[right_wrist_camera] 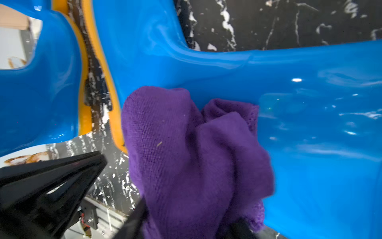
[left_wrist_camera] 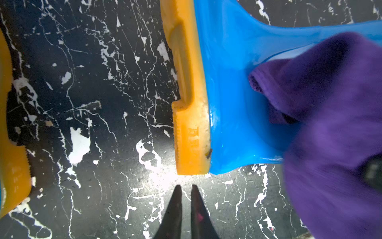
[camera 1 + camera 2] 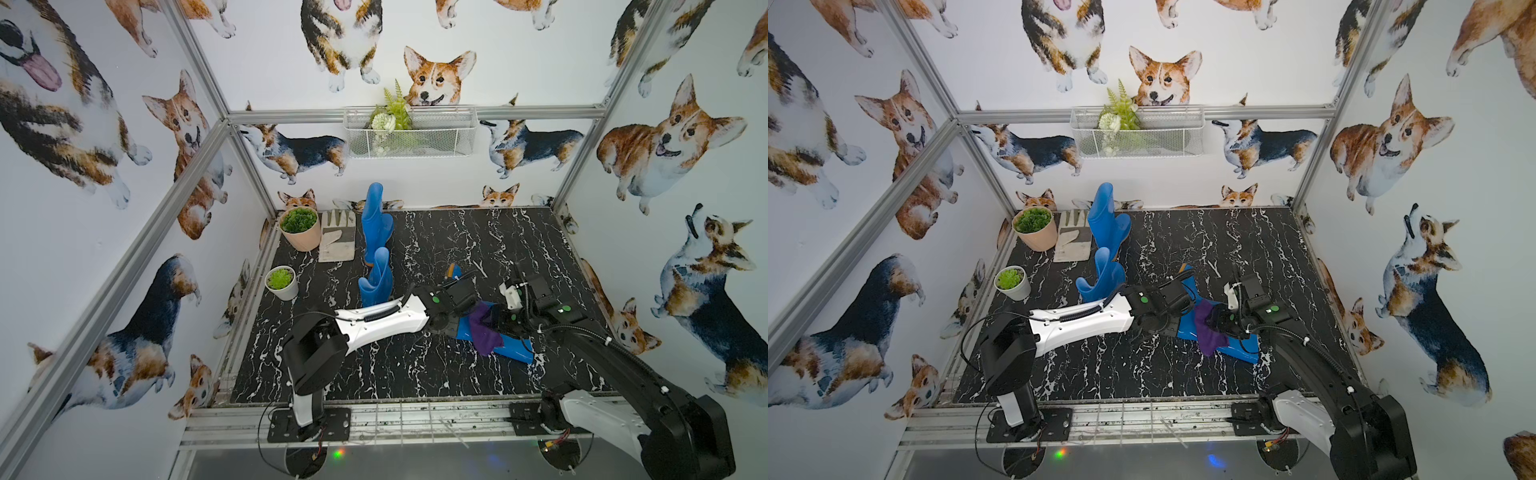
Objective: Wipe the rubber boots with a cloth
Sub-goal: Wipe the dirt off the rubber boot.
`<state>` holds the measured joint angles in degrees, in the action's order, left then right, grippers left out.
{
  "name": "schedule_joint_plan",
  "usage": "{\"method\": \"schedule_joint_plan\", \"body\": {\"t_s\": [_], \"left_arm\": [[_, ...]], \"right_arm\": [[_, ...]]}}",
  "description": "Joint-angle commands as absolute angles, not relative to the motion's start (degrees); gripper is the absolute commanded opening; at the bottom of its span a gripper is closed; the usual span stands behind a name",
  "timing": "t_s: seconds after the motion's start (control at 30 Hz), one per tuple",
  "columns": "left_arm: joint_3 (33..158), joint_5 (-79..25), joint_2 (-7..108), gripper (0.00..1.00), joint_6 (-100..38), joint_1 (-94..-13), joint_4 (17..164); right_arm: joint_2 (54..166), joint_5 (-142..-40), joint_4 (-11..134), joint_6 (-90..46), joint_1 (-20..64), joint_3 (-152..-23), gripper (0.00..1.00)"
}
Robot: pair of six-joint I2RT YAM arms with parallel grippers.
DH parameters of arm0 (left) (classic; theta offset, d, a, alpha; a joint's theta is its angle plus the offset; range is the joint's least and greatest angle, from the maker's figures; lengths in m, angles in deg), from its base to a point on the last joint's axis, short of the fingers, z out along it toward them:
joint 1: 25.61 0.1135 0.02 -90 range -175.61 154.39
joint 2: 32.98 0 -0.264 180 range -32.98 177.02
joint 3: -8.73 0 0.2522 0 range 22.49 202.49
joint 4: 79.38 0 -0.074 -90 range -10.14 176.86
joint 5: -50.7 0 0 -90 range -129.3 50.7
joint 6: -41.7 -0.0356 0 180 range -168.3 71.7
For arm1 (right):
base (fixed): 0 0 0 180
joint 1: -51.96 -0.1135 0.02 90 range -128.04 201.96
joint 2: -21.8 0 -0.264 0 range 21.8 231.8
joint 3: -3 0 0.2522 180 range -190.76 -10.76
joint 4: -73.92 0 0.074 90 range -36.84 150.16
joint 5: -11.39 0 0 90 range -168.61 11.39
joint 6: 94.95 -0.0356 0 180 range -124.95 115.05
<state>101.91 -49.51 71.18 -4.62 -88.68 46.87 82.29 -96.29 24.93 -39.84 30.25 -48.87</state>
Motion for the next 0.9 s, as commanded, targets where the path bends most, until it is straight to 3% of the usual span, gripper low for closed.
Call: {"method": "schedule_joint_plan", "body": {"t_s": [0.0, 0.2, 0.33, 0.5, 0.63, 0.73, 0.87], "left_arm": [[102.56, -50.28, 70.64, 0.15, -5.14, -88.55, 46.09], [103.68, -49.81, 70.90, 0.18, -6.53, -88.13, 46.24], [104.82, -49.08, 72.14, 0.26, -7.66, -87.36, 47.02], [105.64, -46.06, 75.12, 0.43, -8.79, -84.95, 50.31], [105.49, -41.57, 77.75, 0.47, -9.41, -84.00, 54.74], [105.91, -39.98, 79.55, 0.47, -9.29, -83.98, 55.71], [103.56, -38.78, 78.43, 0.37, -7.76, -84.03, 57.03]], "right_arm": [[85.90, -89.99, 25.67, -39.03, 30.10, -49.70, 1.00], [96.70, -82.52, 24.30, -37.97, 26.86, -52.49, 1.00], [102.15, -82.81, 26.86, -38.68, 24.10, -53.37, 1.00], [105.74, -84.26, 28.62, -39.22, 22.72, -53.96, 0.75], [104.72, -85.76, 29.42, -39.04, 22.84, -53.01, 0.26], [102.77, -88.63, 31.30, -39.92, 24.07, -51.23, 0.04], [98.82, -92.74, 34.05, -42.58, 26.88, -49.00, 0.00]]}}
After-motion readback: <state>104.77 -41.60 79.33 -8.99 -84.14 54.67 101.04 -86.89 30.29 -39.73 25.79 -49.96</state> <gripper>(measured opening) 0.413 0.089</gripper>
